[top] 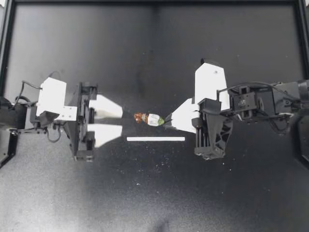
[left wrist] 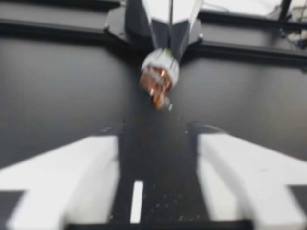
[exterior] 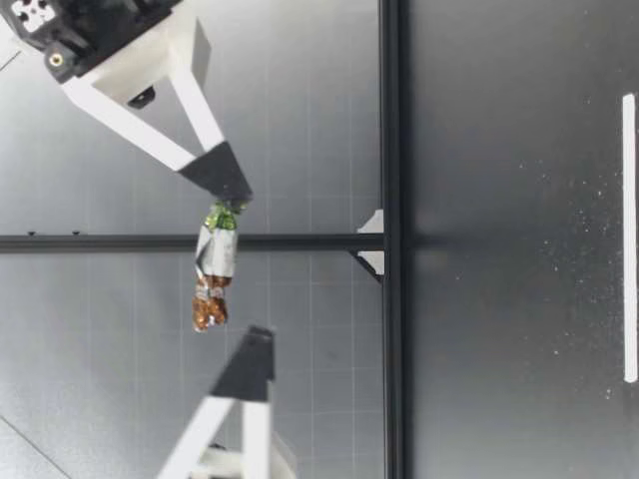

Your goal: Pick up the candy and unwrap it.

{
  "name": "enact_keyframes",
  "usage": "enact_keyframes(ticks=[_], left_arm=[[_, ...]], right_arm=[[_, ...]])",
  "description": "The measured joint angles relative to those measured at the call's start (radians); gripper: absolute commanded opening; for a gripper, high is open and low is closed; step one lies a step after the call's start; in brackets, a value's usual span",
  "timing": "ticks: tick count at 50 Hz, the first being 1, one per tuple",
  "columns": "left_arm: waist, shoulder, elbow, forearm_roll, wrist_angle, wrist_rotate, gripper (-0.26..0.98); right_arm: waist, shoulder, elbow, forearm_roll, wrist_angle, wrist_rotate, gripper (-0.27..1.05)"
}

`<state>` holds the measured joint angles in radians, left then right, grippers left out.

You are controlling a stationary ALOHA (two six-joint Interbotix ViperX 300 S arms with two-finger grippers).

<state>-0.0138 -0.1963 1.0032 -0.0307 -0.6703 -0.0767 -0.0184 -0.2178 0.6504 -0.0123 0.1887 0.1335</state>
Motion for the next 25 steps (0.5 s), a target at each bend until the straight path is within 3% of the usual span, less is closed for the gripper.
enact_keyframes(ticks=[14,25], left_arm=[[-0.009,0.021,-0.035,0.005,-0.005,0.000,0.41],[-0.009,0.034,-0.044,0.003,-0.017,0.008,0.04]], right_arm=[[0.002,0.015,0.002,0.006,-0.011,0.000,-0.18],[0.011,0.017,0.002,0.006,-0.020,0.002,-0.18]])
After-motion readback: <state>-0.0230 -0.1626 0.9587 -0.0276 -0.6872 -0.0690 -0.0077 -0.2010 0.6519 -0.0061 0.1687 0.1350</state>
